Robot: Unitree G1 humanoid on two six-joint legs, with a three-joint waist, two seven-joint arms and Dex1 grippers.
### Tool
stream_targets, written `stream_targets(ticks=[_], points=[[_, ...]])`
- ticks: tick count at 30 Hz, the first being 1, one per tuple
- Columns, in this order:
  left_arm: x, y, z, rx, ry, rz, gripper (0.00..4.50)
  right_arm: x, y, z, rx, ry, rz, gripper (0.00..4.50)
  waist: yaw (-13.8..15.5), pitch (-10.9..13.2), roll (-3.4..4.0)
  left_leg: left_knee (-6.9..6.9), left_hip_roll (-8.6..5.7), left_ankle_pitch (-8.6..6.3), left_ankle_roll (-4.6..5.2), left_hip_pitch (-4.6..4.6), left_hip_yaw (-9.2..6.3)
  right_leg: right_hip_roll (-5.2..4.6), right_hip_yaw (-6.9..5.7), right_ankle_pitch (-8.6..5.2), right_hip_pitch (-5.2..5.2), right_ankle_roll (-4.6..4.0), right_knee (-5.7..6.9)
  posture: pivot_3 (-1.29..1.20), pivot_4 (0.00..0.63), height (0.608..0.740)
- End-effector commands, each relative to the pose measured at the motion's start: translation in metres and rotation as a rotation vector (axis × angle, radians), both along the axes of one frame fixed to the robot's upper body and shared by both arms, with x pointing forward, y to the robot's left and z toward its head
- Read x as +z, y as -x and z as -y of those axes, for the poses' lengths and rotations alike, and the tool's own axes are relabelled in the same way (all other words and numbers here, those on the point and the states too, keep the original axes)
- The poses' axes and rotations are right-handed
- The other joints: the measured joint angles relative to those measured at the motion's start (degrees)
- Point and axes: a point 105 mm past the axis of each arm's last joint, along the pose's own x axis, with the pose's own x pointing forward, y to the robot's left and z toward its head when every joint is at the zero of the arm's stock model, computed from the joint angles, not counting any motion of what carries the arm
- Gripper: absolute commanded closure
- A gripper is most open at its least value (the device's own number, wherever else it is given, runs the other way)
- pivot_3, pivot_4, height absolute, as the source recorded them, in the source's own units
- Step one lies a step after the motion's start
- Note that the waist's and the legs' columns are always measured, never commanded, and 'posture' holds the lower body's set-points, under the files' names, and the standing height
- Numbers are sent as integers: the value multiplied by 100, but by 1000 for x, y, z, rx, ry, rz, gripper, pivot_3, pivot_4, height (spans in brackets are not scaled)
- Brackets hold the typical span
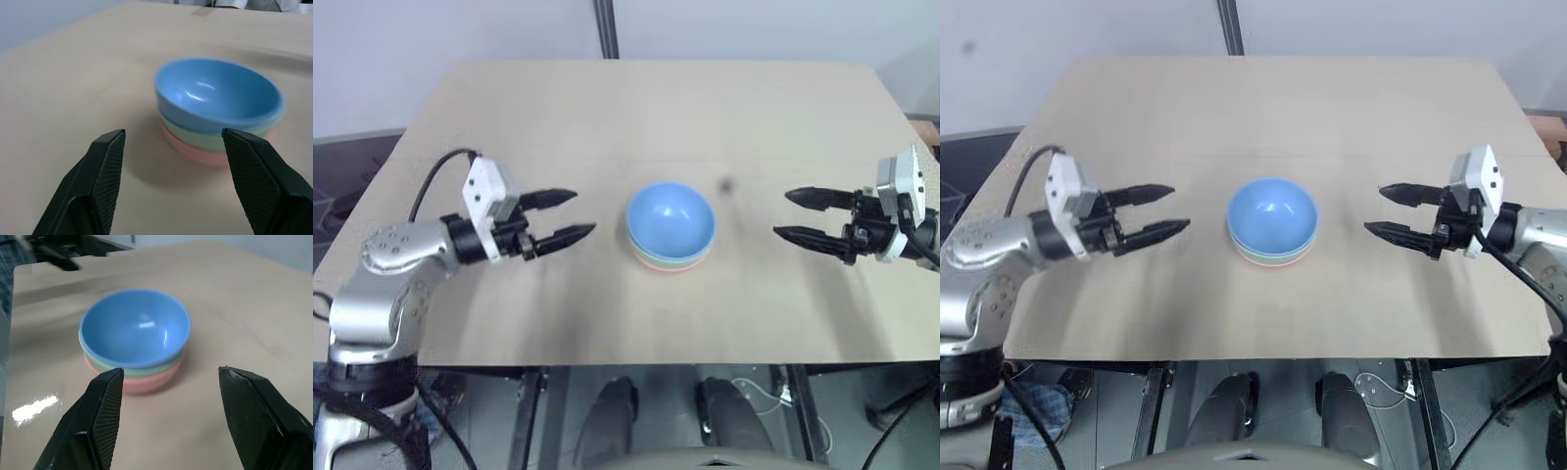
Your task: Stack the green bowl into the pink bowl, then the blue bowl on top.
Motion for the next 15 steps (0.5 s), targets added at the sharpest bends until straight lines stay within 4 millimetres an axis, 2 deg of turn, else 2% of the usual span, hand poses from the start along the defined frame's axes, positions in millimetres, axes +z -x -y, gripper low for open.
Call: stream_targets(ticks=[1,7,15], points=[[11,17,2,-4,34,47,1166,4,5,10,-1,5,63,1262,3,0,0,1,1,0,0,3,0,-1,0,0,2,0,2,0,150,740],[4,28,-2,-12,51,19,1166,-6,12,11,48,41,48,1262,-12,-1,1,1,2,0,0,16,1,3,1,0,12,0,4,0,150,740],[6,30,-5,-18,41,30,1166,-9,13,11,61,46,49,1262,-15,-1,1,1,2,0,0,16,2,3,1,0,14,0,2,0,150,740]])
